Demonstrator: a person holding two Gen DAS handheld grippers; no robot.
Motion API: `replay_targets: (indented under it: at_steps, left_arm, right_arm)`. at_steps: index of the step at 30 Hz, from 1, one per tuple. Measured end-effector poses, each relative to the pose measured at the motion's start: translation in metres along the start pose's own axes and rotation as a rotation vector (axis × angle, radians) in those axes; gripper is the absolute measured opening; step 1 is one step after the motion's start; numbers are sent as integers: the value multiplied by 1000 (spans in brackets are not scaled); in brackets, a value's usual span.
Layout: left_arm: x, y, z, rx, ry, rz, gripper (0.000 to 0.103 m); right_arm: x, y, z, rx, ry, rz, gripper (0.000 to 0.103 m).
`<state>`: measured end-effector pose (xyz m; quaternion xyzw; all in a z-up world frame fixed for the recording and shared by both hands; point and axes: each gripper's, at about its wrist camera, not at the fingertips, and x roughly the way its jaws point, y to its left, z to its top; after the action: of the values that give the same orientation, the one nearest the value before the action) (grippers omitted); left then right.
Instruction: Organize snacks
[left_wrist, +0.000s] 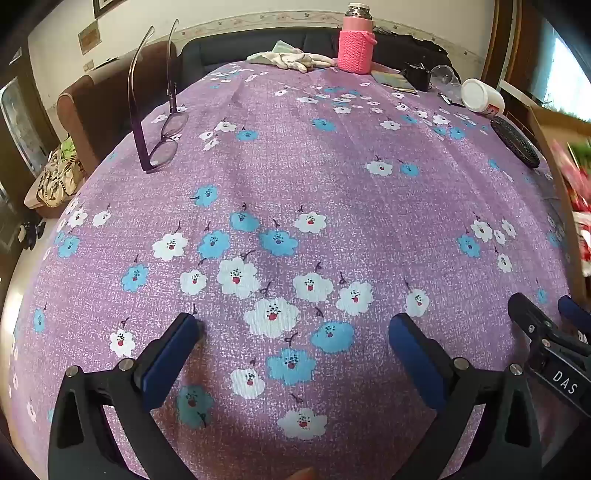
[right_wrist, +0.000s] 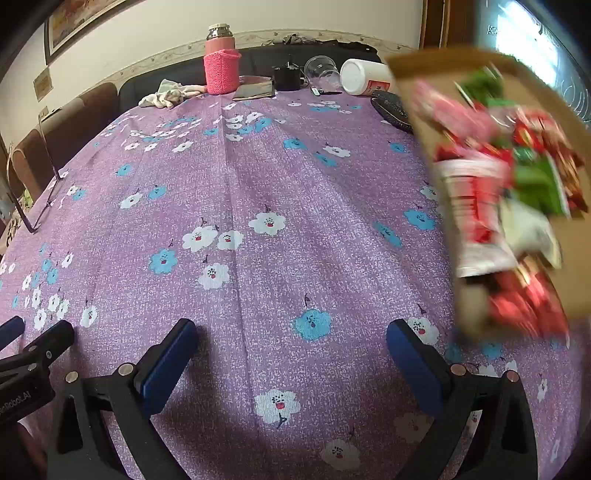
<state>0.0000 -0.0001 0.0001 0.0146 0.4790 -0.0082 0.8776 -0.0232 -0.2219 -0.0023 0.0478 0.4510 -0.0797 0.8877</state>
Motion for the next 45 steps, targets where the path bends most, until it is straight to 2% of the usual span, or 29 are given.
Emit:
replay_targets:
  at_steps: [45]
  left_arm:
    - [0, -2, -1, -3, -3, -6, 103]
  right_arm:
    - [1, -1, 2, 0, -1, 1, 103]
